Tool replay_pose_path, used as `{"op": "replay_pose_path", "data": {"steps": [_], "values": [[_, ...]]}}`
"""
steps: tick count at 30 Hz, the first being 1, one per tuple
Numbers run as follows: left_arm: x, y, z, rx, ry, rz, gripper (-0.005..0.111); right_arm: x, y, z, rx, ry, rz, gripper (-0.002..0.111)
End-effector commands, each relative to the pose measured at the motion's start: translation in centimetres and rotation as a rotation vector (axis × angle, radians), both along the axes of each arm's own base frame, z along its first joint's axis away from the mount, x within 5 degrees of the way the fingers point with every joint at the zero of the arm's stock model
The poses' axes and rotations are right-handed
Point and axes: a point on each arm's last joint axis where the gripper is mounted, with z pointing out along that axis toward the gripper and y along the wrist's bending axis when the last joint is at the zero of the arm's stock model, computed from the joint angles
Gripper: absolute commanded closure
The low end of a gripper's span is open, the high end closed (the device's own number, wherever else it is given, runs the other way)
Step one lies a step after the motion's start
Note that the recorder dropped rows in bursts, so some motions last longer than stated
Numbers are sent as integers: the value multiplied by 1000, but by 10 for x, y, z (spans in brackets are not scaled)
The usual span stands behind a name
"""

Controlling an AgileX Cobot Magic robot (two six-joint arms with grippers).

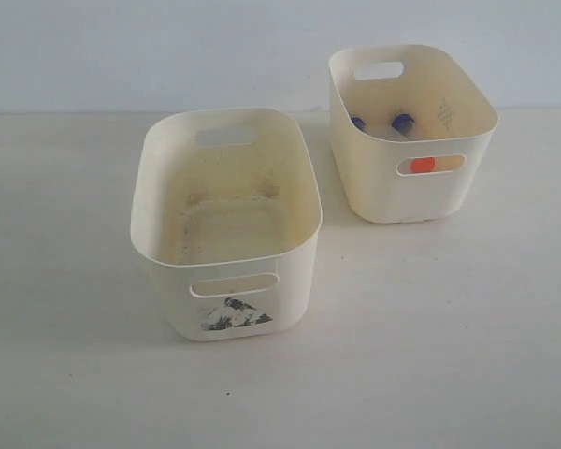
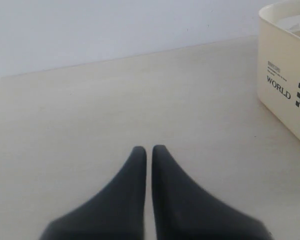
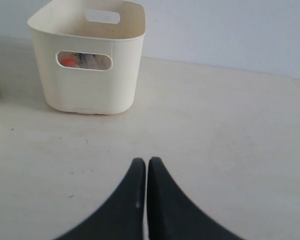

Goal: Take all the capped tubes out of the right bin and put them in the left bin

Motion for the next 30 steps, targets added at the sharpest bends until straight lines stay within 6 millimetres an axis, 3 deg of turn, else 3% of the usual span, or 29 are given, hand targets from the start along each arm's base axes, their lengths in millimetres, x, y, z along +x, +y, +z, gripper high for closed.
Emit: {"op": "replay_pose_path", "data": {"steps": [1,11,17,24,26,30], "values": [[0,0,2,-9,-7,0,102,1,-1,5,-152,-52,27,107],[0,0,2,-9,-7,0,102,2,0,18,-190,-191,26,107],[0,0,2,-9,-7,0,102,1,-1,39,155,-442,-12,107],[0,0,2,-9,-7,0,102,-8,-3,64,143,-729,-18,107],[0,0,2,-9,-7,0,102,-8,-3,66,108,-709,-20,107],[0,0,2,-9,-7,0,102,-9,-1,98,25,-616,-10,107]]}}
